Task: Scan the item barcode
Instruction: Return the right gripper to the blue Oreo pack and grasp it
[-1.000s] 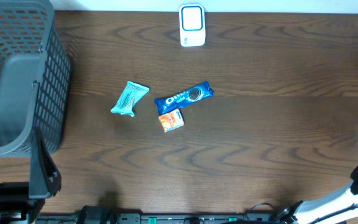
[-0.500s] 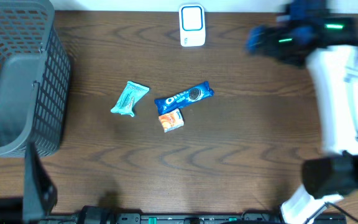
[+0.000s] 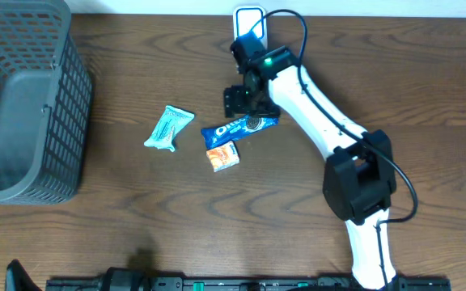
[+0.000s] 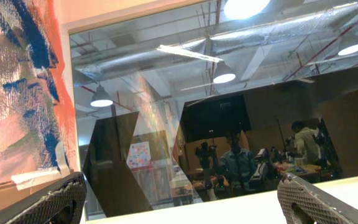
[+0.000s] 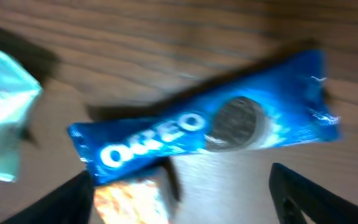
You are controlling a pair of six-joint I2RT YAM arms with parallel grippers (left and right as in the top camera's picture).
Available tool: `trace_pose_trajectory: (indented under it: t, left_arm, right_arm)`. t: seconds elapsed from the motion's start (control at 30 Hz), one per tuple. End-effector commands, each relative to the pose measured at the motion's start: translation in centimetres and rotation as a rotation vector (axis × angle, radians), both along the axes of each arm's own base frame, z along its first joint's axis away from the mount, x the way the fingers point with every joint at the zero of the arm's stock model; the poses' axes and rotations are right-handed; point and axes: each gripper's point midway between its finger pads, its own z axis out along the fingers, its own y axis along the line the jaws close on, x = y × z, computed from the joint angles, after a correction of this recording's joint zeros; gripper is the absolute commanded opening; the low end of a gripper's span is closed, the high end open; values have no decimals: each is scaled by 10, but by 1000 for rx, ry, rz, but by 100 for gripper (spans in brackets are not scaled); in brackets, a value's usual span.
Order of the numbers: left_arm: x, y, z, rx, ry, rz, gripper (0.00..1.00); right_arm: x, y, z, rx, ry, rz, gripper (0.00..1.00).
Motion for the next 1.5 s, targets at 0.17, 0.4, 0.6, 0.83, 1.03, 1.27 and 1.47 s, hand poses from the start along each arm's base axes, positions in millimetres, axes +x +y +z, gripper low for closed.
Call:
trace_pose_trajectory:
  t: [0.17,0.4,0.6,0.83,1.03,1.27,1.47]
  left_arm:
    - [3,-3,-4,3,11,-15,98]
    - [9,-3,-8,6,27,-9,98]
    - [9,-3,-8,6,28,-9,98]
    - [17,-4,-22,41,89,8,98]
    - [21,-4,-28,72,118,29,98]
    - [22,-4,-32,75,135,28,98]
    - [24,-4,-34,76,145,28,98]
  right_arm:
    - [-3,26,12,129,99,-355,95]
    - [-17,5,0,78,265,-773,84]
    - [-14,5,0,97,298,-912,80]
    - [9,22,-24,128,321,-944,79]
    - [12,19,-81,64,429,-976,72]
    - [10,-7,-87,10,455,-959,34]
    - [27,5,-38,144,395,-656,1]
